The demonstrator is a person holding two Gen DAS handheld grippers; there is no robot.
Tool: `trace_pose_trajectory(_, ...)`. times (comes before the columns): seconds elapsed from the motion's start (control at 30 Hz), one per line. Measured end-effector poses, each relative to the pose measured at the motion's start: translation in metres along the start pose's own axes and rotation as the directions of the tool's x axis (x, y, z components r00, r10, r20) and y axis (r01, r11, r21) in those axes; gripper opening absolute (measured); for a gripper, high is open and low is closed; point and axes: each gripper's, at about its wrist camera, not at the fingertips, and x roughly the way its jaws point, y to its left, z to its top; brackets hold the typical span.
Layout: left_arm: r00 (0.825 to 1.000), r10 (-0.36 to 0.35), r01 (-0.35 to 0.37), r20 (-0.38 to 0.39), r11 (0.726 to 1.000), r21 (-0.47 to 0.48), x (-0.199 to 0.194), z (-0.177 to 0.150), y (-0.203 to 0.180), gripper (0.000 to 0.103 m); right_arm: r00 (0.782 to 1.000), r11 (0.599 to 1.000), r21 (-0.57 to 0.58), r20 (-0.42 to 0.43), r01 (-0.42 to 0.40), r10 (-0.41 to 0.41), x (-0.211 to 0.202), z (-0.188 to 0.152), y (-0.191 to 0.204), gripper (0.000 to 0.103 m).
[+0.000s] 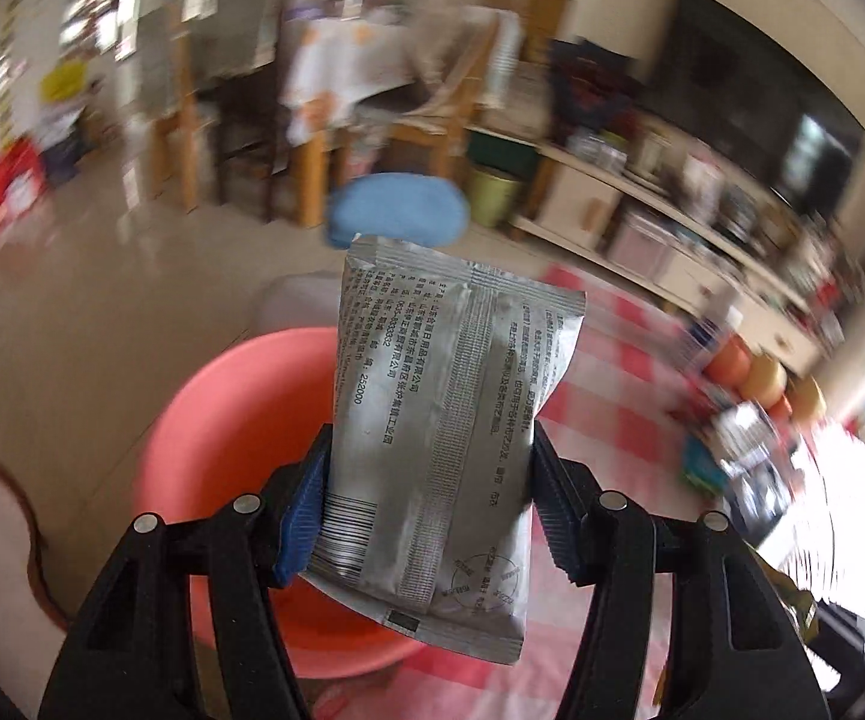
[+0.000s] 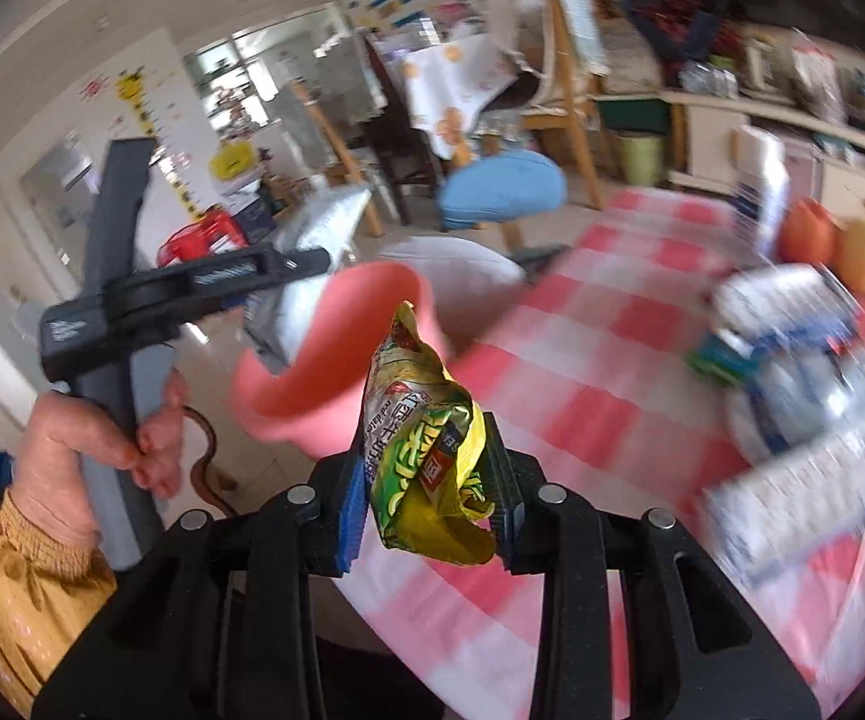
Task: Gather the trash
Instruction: 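Carry both packets to the pink bucket and open both tools to drop them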
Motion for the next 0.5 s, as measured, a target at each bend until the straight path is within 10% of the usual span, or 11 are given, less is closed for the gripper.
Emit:
trace_pose_trajectory(0.3,0.999,0.040,-0.045,-0.025,0.965,-0.258,0.024,0.007,0.066,0.066,0.999,0.995,-0.099,0.014,-0.032,0.034,0.059,0.051,0.055,0.038)
trace_pose_trajectory(0.4,0.999,0.050,-0.047,0.001,0.948,-0.316,0.026,0.004,0.080,0.070,1.000,0.995,-0.100,0.008,-0.018,0.019,0.080,0.061,0.060,0.072)
trace_pose_trajectory(0.5,0.996,0.081,-0.067,0.029,0.939,-0.336,0.023,0.003,0.085,0.079,1.000,0.999,-0.052,0.028,0.010,-0.008,0.084,0.060,0.050,0.079)
